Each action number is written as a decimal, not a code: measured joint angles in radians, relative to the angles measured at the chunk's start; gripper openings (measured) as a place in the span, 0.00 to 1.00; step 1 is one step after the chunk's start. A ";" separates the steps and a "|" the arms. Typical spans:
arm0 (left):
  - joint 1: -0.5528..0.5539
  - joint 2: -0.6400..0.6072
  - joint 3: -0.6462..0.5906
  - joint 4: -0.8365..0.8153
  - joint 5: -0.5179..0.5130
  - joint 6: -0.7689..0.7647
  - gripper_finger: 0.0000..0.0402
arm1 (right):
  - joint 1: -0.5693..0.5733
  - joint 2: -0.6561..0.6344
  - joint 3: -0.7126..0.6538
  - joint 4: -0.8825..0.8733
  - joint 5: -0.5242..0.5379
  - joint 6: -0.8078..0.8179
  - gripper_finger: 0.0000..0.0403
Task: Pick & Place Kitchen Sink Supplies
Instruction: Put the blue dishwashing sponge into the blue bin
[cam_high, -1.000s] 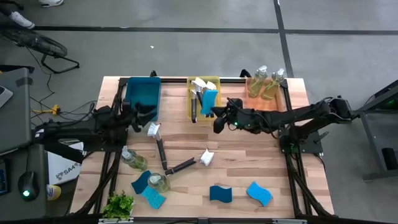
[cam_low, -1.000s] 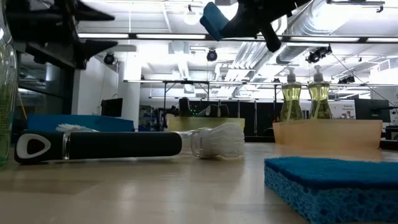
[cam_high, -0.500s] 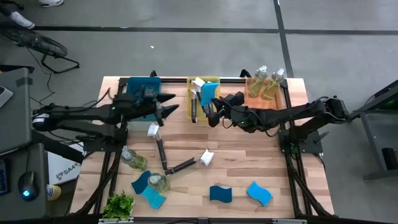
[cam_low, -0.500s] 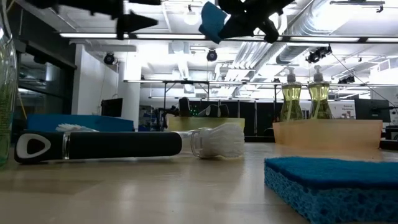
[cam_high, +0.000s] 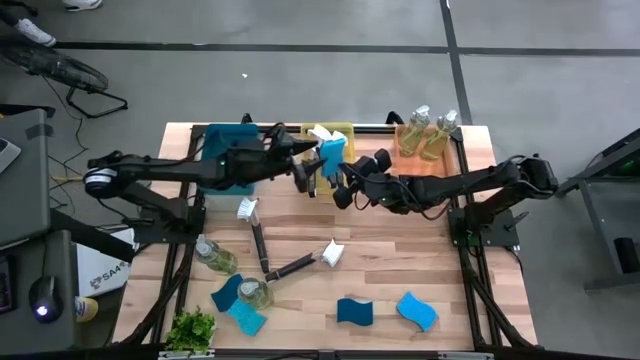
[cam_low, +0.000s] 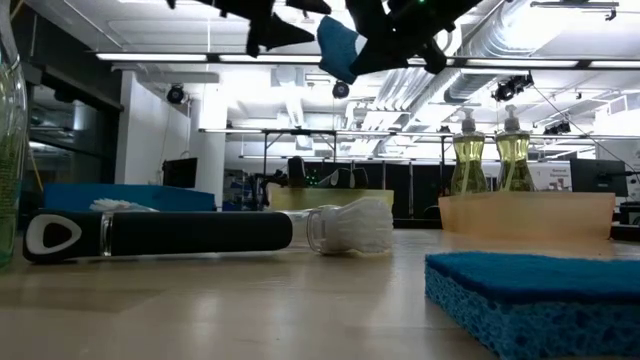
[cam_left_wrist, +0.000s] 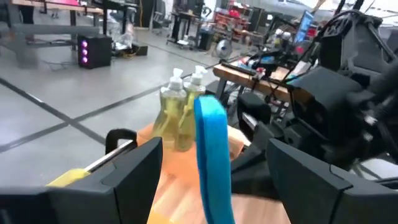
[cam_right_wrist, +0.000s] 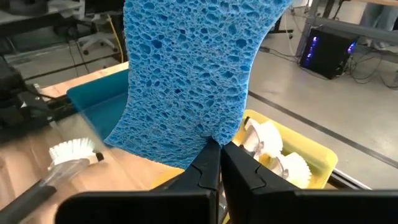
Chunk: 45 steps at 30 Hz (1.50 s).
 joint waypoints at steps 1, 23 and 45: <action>0.000 0.008 0.007 -0.003 -0.001 0.000 0.70 | 0.000 0.000 0.000 -0.004 -0.002 0.000 0.00; 0.000 0.075 0.061 -0.042 0.028 -0.063 0.29 | 0.003 0.000 0.000 -0.044 -0.074 -0.044 0.00; 0.000 0.063 0.061 -0.109 0.031 -0.068 0.02 | 0.002 -0.004 0.000 -0.059 -0.137 -0.036 0.00</action>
